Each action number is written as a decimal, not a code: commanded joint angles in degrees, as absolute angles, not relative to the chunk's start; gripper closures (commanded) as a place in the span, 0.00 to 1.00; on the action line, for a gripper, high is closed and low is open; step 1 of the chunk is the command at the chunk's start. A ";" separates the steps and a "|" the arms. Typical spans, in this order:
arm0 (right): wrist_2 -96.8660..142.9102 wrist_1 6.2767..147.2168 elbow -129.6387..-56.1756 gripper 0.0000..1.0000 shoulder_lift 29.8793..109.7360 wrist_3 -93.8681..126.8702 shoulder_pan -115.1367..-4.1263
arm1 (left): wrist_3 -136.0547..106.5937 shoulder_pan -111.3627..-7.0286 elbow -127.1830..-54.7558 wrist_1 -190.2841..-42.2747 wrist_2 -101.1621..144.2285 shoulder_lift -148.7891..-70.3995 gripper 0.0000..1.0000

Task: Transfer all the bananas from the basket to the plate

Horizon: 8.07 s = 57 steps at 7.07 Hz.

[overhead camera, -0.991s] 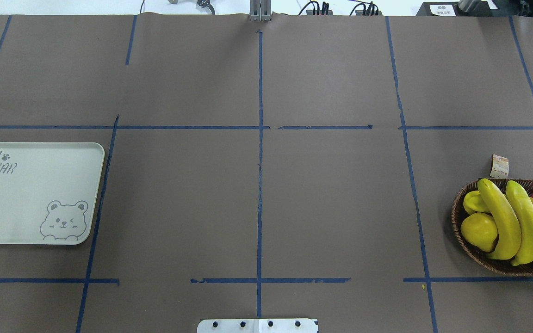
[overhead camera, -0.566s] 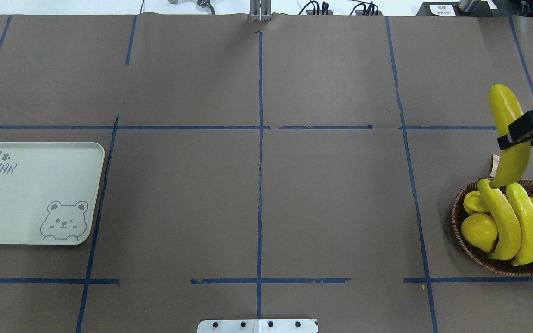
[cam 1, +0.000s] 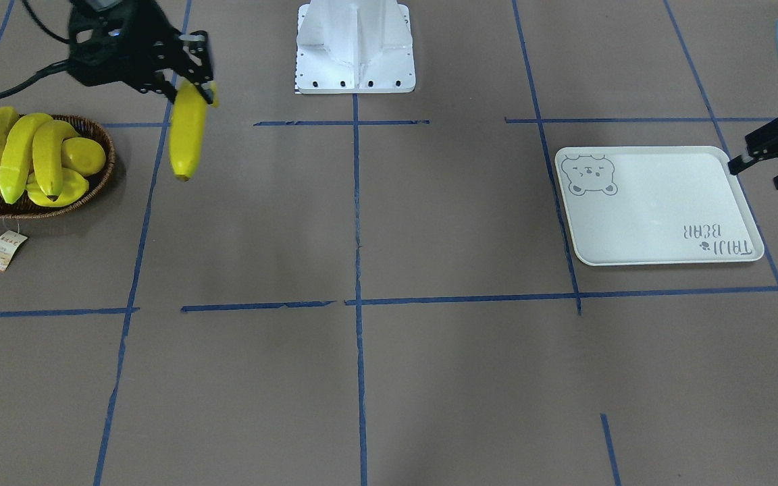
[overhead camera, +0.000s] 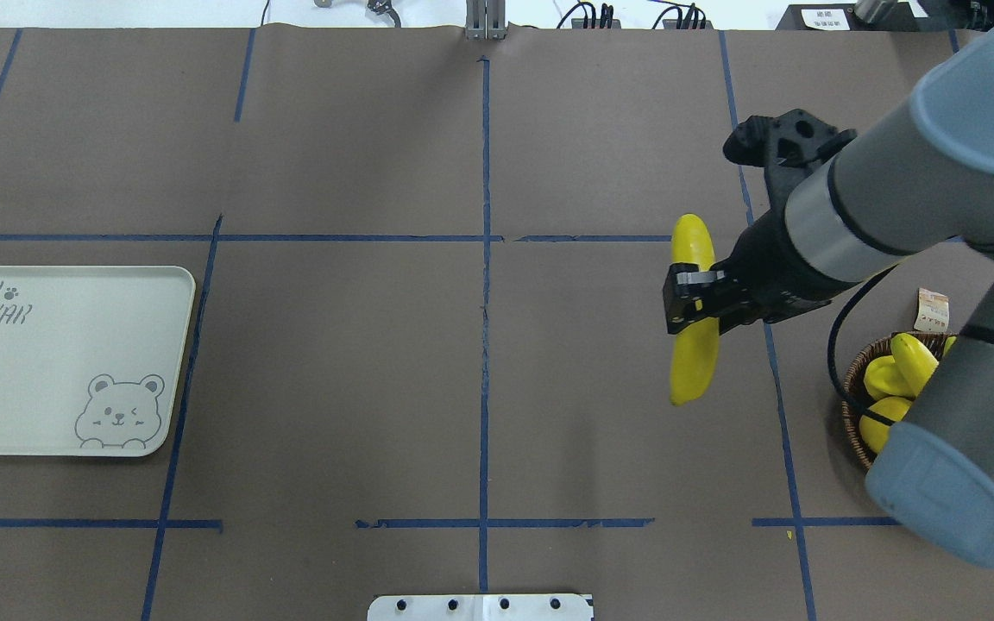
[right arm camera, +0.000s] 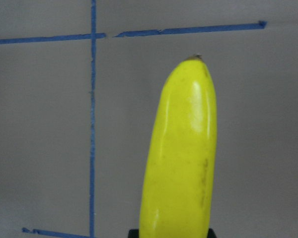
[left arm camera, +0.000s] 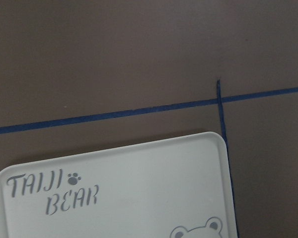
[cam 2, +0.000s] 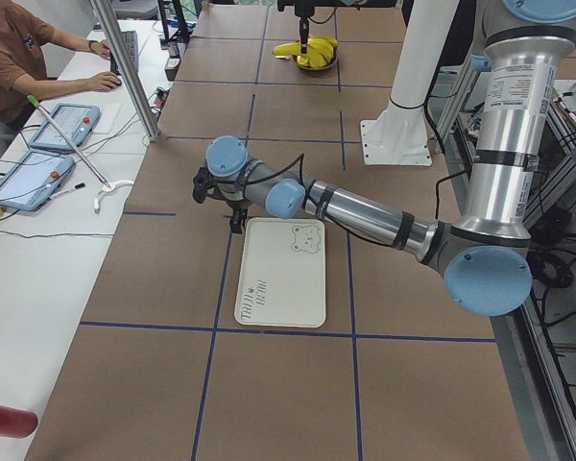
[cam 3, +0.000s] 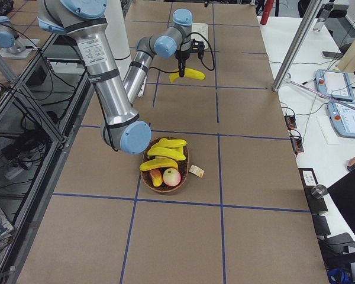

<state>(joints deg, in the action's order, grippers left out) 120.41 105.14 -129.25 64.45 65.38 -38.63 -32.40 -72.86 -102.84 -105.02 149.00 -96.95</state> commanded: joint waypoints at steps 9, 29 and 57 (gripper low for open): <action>102.83 77.70 -124.45 0.97 62.14 82.00 -20.83 | -110.21 -39.76 -98.69 -148.36 126.93 -121.72 0.01; 103.62 76.11 -126.03 0.00 62.14 82.00 -20.57 | -109.16 -29.71 -102.74 -148.54 118.12 -121.03 1.00; 103.27 76.99 -134.29 0.00 90.21 73.36 -34.00 | -56.25 -65.17 -100.09 -132.37 130.35 -81.03 0.00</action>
<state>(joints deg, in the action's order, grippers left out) 102.86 76.99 -133.34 85.30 78.28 -32.53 -56.34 -60.54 -97.63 -132.81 122.50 -80.67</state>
